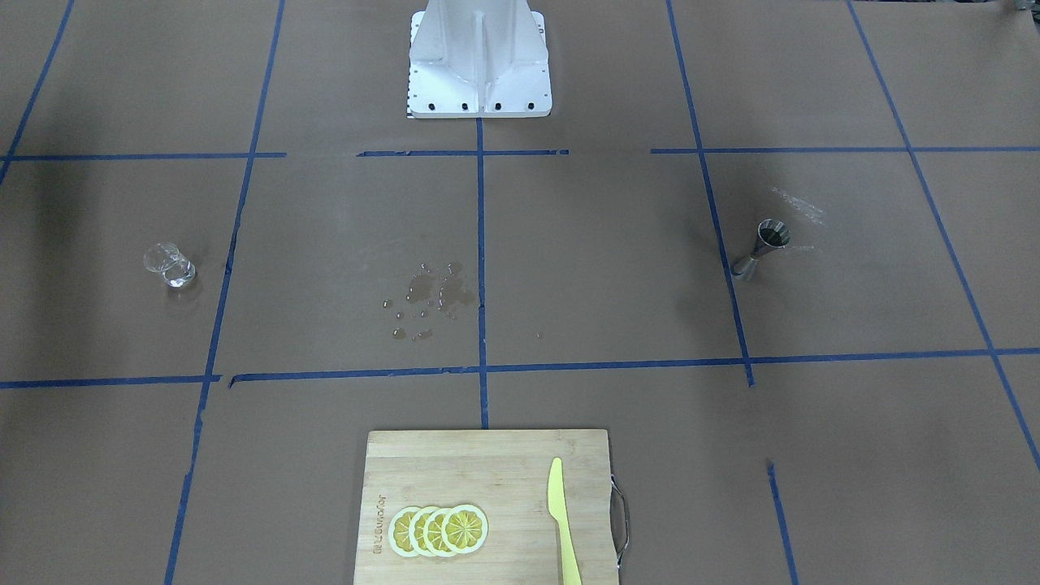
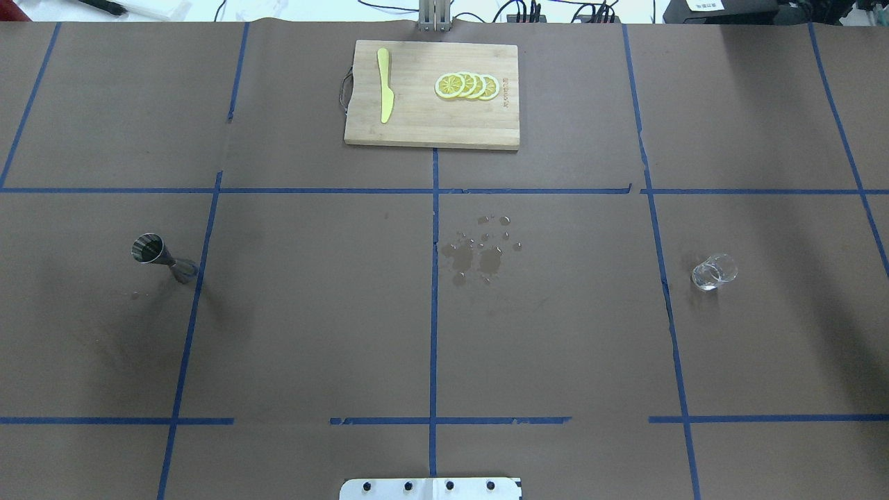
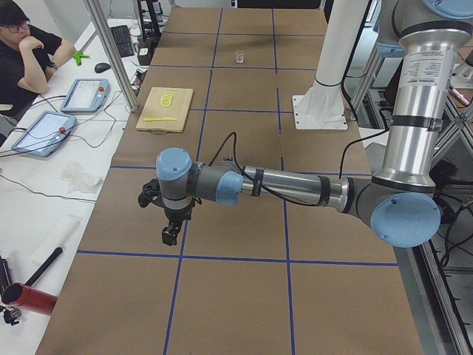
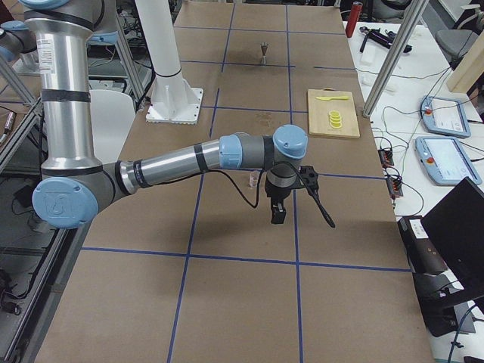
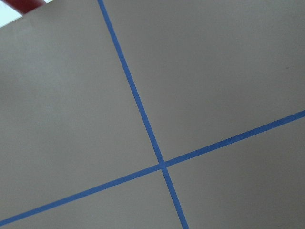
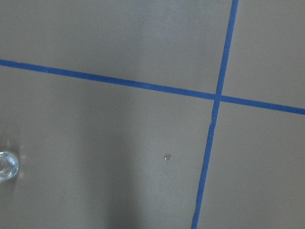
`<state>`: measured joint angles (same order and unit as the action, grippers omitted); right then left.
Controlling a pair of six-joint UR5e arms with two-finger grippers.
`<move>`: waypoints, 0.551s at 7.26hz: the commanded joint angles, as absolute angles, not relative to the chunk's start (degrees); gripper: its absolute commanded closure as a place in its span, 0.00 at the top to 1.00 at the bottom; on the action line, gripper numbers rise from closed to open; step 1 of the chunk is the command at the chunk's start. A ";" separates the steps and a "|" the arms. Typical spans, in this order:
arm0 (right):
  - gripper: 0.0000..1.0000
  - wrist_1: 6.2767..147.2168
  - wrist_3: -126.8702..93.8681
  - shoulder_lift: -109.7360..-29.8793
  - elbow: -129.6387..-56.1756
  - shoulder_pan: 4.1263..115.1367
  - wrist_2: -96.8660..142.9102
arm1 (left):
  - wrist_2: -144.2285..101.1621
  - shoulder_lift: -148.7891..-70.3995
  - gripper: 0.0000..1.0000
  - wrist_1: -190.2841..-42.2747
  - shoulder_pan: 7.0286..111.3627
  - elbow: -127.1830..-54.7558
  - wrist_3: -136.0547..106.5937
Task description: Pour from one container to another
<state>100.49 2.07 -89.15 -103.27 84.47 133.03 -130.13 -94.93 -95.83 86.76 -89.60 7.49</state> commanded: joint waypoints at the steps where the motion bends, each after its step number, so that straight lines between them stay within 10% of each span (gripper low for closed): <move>1: 1.00 89.95 -7.14 -89.39 -96.96 84.90 133.15 | -130.60 -93.00 1.00 -95.98 86.92 -88.42 7.30; 4: 1.00 87.28 -11.43 -89.03 -96.07 84.90 133.42 | -135.66 -91.86 1.00 -95.28 88.85 -88.51 7.03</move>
